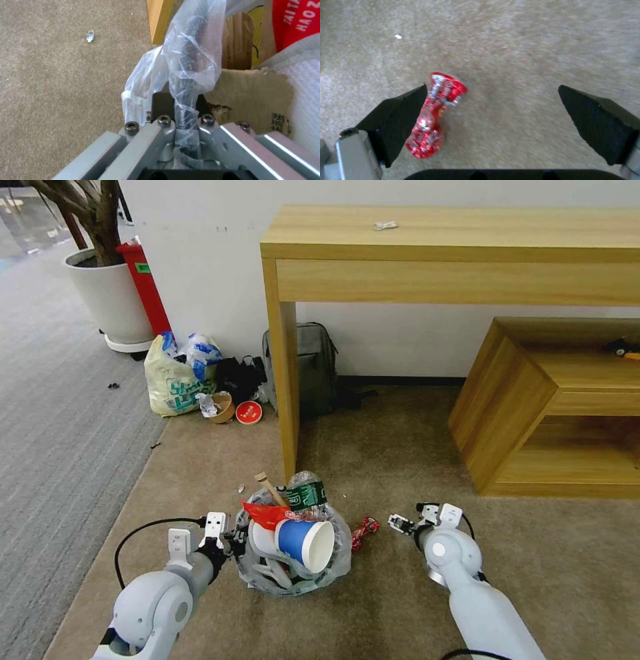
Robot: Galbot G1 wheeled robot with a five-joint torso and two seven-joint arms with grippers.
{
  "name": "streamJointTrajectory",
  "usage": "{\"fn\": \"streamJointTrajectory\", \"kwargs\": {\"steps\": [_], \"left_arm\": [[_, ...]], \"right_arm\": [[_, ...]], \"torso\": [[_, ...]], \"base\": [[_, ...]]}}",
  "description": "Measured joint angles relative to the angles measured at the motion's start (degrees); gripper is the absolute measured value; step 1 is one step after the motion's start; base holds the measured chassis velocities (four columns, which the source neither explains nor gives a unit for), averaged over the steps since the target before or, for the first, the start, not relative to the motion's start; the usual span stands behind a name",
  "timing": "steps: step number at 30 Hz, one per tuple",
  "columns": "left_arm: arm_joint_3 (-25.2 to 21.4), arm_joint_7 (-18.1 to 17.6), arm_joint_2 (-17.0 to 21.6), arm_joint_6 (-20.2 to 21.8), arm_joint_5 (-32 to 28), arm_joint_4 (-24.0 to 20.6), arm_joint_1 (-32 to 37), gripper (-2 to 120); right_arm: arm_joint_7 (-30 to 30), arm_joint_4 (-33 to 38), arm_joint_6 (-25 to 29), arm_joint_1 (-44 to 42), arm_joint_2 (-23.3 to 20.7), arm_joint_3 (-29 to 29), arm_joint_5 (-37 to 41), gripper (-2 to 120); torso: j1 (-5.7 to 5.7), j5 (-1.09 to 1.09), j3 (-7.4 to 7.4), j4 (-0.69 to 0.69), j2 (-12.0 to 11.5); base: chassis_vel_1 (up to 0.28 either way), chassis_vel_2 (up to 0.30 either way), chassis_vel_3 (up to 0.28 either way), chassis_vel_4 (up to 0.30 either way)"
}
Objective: Pick up the trash bin and place the garbage on the floor into it.
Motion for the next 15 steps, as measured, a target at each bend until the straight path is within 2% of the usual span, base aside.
{"fn": "streamJointTrajectory", "kwargs": {"steps": [2, 4, 7, 15], "left_arm": [[0.0, 0.0, 0.1, 0.0, 0.0, 0.0, 0.0, 0], [0.0, 0.0, 0.3, 0.0, -0.1, 0.0, 0.0, 0], [0.0, 0.1, 0.4, 0.0, -0.1, 0.1, 0.0, 0], [0.0, 0.2, 0.4, 0.0, -0.1, 0.2, 0.0, 0]], "right_arm": [[-1.4, -1.1, -0.1, 0.6, 0.3, 0.0, -0.5, 100], [-6.3, -3.0, -0.8, 1.0, 0.2, 0.1, -2.8, 100], [-7.7, -3.9, -1.0, 1.2, 0.1, -0.1, -3.9, 100], [-4.3, -6.0, -2.0, 3.7, 1.8, -1.9, 0.6, 100]], "torso": [[0.00, 0.00, 0.00, 0.01, 0.0], [0.00, 0.00, 0.00, 0.00, 0.0], [0.00, -0.01, 0.00, -0.02, 0.0], [0.00, 0.00, 0.00, 0.00, 0.0]], "base": [[0.000, 0.000, 0.000, 0.000], [0.000, 0.000, 0.000, 0.000], [0.000, 0.000, 0.000, 0.000], [0.000, 0.000, 0.000, 0.000]]}}
